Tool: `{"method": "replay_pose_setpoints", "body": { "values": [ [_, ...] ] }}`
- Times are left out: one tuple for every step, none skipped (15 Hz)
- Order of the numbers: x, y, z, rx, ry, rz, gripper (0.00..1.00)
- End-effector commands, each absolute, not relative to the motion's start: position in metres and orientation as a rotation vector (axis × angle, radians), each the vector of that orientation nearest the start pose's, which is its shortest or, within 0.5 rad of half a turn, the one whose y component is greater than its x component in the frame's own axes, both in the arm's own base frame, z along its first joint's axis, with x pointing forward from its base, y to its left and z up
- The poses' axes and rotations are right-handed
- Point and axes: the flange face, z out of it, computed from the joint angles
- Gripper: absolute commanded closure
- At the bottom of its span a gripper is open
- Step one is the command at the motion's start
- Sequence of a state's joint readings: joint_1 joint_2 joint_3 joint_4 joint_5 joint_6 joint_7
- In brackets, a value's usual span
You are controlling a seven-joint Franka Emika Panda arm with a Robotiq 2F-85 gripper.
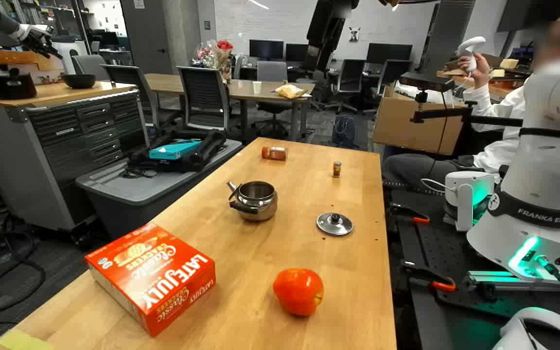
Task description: Put the lid on the silver pot
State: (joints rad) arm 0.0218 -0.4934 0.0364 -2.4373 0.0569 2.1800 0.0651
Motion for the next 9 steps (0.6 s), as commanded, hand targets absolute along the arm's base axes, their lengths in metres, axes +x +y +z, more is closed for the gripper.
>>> {"method": "replay_pose_setpoints", "body": {
  "values": [
    [0.4211,0.0277,0.5061,-3.072,0.055,-0.367,0.0],
    [0.4218,0.0278,0.5095,-3.07,0.055,-0.378,0.0],
    [0.422,0.0278,0.5121,-3.069,0.055,-0.386,0.0],
    [0.4221,0.0279,0.5132,-3.068,0.055,-0.39,0.0],
    [0.4221,0.0279,0.5133,-3.068,0.055,-0.39,0.0],
    [0.4221,0.0279,0.5133,-3.068,0.055,-0.39,0.0],
    [0.4221,0.0279,0.5133,-3.068,0.054,-0.39,0.0],
    [0.4221,0.0279,0.5133,-3.068,0.055,-0.39,0.0],
    [0.4221,0.0279,0.5133,-3.068,0.055,-0.39,0.0]
  ]
}}
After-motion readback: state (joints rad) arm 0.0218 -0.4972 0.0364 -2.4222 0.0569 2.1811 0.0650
